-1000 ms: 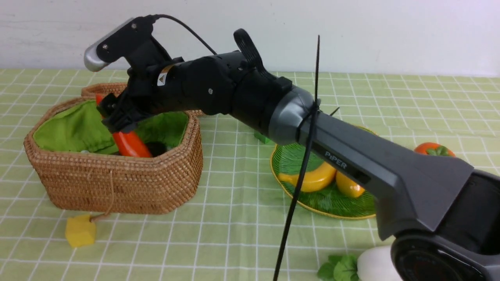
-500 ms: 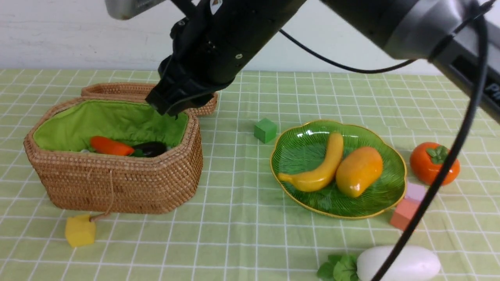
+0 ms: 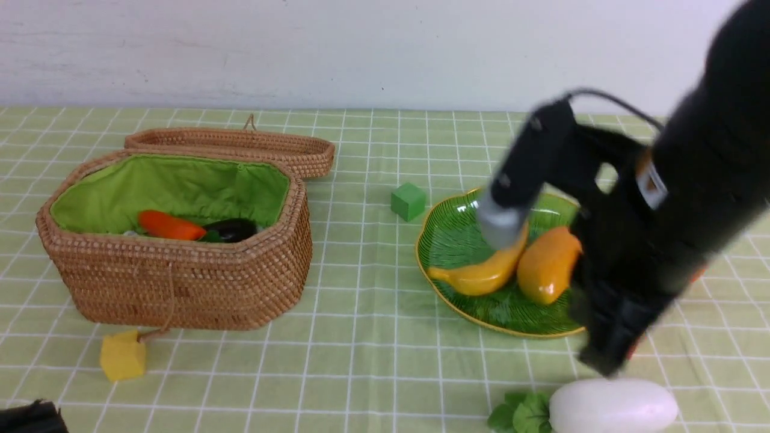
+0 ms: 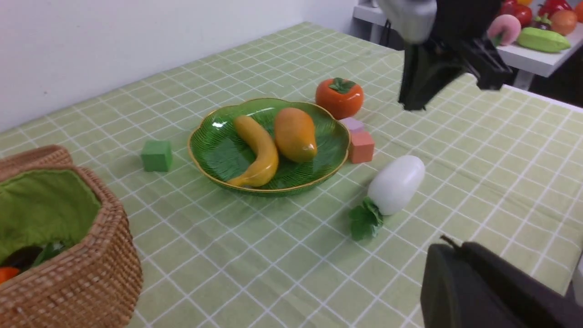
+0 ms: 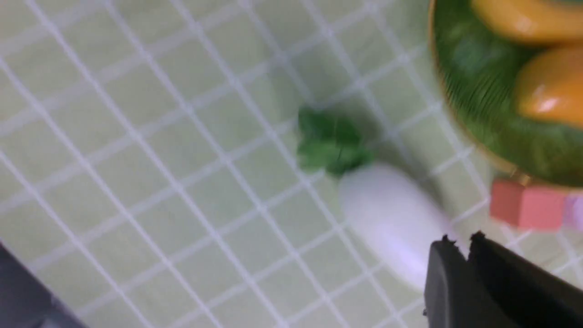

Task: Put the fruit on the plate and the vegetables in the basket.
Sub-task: Take a daikon with your right arm and place it on the basket on the left, then grab a tomato with your right arm and place it on the plate on the right.

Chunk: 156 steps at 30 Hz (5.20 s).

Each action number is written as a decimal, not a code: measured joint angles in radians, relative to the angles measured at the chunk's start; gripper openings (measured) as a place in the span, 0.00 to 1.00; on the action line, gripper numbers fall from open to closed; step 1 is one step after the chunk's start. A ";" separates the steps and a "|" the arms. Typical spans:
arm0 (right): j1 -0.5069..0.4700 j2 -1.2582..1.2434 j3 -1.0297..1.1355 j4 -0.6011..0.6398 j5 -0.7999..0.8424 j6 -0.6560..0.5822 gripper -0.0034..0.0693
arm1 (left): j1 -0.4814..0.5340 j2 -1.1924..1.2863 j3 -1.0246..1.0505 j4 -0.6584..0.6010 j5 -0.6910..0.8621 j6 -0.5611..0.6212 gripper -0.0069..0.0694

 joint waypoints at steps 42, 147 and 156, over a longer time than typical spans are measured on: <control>-0.127 0.151 0.035 0.364 -0.144 -0.239 0.77 | 0.000 0.000 0.018 0.190 0.056 -0.088 0.08; -0.924 0.730 -0.342 0.752 -0.420 0.100 0.75 | 0.000 0.061 0.019 0.044 -0.101 -0.056 0.09; -0.873 0.575 -0.443 0.671 -0.300 0.116 0.75 | 0.000 0.061 0.020 0.065 -0.108 -0.056 0.09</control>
